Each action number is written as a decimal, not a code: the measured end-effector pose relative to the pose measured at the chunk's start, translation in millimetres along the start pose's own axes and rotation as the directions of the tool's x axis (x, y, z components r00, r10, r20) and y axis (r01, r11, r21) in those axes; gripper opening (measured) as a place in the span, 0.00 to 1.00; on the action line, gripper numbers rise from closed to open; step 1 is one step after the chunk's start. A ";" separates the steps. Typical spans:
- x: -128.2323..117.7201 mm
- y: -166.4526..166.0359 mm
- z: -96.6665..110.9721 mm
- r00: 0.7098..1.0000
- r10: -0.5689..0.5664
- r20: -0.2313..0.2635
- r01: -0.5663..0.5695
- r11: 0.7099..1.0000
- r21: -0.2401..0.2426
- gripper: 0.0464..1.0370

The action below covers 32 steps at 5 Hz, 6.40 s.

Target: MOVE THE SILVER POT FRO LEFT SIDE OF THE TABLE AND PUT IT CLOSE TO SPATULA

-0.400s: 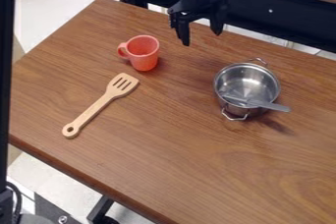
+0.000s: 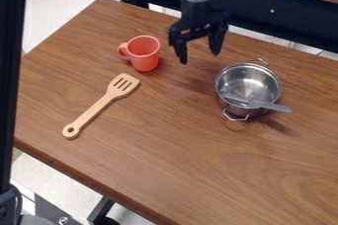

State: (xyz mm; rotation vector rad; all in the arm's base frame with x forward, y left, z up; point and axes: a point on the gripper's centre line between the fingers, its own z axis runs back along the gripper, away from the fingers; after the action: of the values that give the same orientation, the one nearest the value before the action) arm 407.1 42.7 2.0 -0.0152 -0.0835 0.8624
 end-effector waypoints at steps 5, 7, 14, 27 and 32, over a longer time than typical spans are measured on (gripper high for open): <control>-15.1 -35.7 18.5 0.599 -0.800 0.035 0.798 0.594 -0.100 0.96; -32.9 -34.3 2.3 0.500 -0.866 0.025 0.865 0.497 -0.073 0.96; -46.1 -45.4 -35.4 0.461 -0.887 0.038 0.885 0.455 -0.097 0.35; -7.8 132.8 -6.4 0.384 -0.923 -0.002 0.913 0.380 -0.147 0.01; -18.3 127.2 -24.3 0.329 -0.943 0.047 0.942 0.325 -0.077 0.01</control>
State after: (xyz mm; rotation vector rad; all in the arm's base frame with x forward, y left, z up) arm 300.8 112.1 -29.4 -0.0500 -0.1069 -0.3770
